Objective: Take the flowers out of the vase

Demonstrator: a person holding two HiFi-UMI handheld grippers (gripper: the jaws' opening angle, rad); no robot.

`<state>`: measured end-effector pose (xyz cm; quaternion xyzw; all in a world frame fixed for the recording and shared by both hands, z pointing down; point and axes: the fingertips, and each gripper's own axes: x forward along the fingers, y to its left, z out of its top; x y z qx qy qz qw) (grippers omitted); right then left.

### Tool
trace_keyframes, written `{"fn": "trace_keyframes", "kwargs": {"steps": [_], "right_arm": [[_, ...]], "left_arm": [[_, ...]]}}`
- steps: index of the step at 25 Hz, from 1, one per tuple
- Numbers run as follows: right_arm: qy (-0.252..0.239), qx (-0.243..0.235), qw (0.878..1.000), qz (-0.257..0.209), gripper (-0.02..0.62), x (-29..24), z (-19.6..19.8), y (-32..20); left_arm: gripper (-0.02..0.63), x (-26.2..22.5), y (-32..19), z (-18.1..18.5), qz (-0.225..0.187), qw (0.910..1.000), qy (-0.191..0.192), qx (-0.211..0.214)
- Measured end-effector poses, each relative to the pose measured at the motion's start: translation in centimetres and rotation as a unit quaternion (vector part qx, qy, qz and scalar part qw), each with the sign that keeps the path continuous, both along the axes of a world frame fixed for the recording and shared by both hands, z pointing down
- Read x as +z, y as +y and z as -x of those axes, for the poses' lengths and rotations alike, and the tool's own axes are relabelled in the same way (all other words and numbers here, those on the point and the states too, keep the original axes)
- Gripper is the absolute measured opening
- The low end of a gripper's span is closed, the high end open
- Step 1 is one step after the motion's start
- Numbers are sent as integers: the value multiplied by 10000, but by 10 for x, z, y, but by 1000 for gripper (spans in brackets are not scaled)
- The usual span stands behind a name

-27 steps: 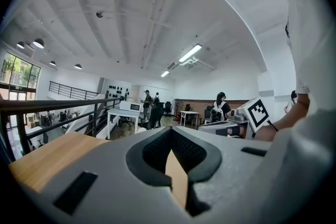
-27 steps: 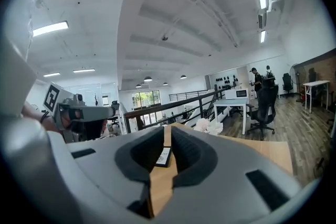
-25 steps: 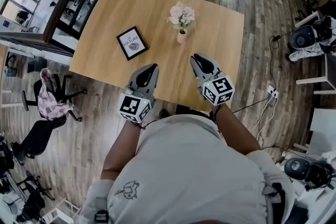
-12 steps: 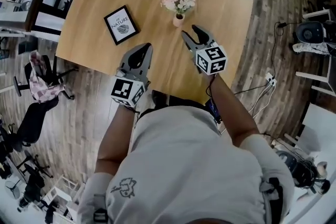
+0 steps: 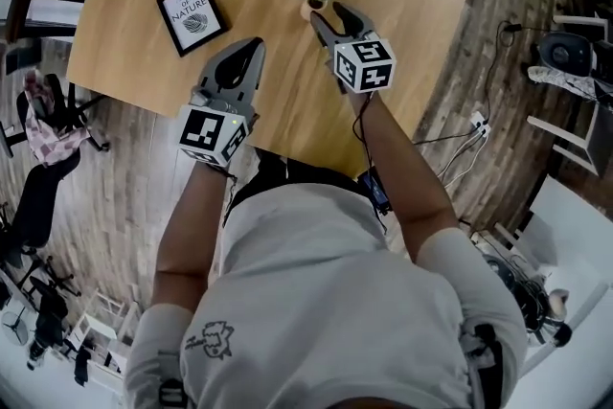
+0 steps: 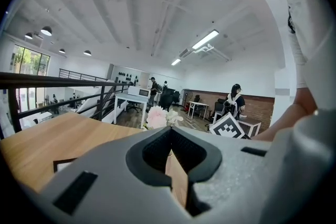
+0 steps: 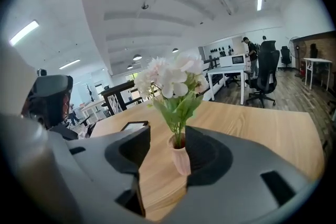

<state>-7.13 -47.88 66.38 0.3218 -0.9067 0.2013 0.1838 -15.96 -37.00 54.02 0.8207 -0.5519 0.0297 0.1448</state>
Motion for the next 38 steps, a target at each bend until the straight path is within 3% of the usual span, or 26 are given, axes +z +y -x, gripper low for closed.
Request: {"fn": "trace_keyframes", "kwargs": {"steps": [4, 12, 25, 38], "right_arm": [[6, 20, 9999, 129, 216, 13, 7, -12], [169, 102, 9998, 48, 209, 27, 11, -31], [493, 92, 9986, -141, 65, 33, 18, -36], [150, 245, 9969, -728, 54, -34, 22, -28]], "left_arm": [[3, 14, -14, 6, 96, 9998, 158, -93], [3, 41, -38, 7, 239, 9995, -40, -187], [5, 45, -47, -8, 280, 9995, 20, -128], [5, 16, -35, -14, 20, 10000, 5, 43]]}}
